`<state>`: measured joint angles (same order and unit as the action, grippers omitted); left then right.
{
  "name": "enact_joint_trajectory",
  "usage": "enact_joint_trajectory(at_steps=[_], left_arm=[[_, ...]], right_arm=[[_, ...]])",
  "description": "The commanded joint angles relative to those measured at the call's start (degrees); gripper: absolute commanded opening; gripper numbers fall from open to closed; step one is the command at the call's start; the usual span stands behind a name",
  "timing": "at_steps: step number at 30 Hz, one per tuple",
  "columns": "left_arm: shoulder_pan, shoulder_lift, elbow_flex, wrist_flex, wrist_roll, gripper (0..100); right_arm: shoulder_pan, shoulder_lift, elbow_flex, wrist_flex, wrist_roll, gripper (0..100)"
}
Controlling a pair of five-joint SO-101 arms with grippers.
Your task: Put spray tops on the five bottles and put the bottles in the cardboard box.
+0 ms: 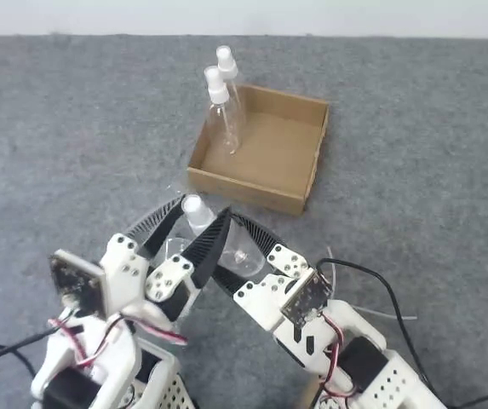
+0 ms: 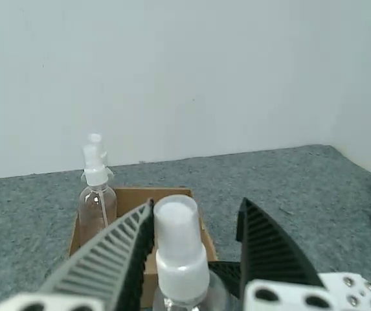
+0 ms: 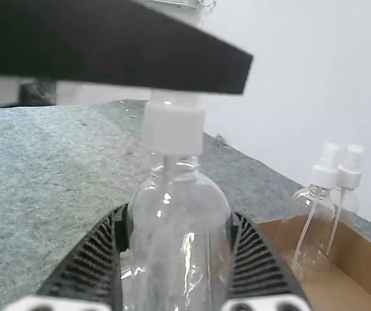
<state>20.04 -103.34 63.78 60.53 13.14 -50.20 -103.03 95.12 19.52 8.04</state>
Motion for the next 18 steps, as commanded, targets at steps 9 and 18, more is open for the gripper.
enact_joint_trajectory(at_steps=[9,18], left_arm=[[-7.3,-1.1,-5.0,0.5,0.1,17],[-7.3,-1.1,-4.8,0.9,-0.2,11]], right_arm=[[0.0,-0.9,1.3,0.0,1.1,1.7],[0.0,-0.9,1.3,-0.4,1.1,1.7]])
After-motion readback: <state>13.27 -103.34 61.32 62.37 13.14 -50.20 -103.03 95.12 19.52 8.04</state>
